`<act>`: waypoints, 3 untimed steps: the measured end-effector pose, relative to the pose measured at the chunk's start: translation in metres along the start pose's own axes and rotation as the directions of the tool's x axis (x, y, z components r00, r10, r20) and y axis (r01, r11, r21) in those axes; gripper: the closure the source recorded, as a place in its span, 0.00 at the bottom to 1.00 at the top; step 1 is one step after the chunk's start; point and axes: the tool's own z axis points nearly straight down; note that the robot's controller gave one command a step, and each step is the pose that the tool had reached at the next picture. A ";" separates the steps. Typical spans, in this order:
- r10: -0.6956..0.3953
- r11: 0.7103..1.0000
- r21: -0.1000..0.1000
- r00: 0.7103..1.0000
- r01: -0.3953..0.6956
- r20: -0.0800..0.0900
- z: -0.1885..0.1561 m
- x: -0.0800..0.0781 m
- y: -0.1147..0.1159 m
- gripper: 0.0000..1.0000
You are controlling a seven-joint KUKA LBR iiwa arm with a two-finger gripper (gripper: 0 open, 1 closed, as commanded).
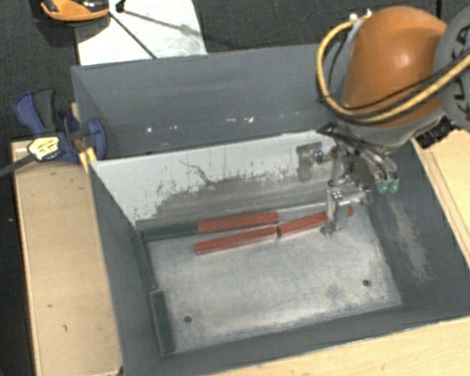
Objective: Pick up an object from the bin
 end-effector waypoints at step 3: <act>0.126 0.992 0.000 0.992 -0.126 -0.012 0.148 0.003 -0.018 0.00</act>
Offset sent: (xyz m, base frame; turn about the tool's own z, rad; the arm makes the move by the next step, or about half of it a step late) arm -0.0165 -0.0096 -0.1517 0.1120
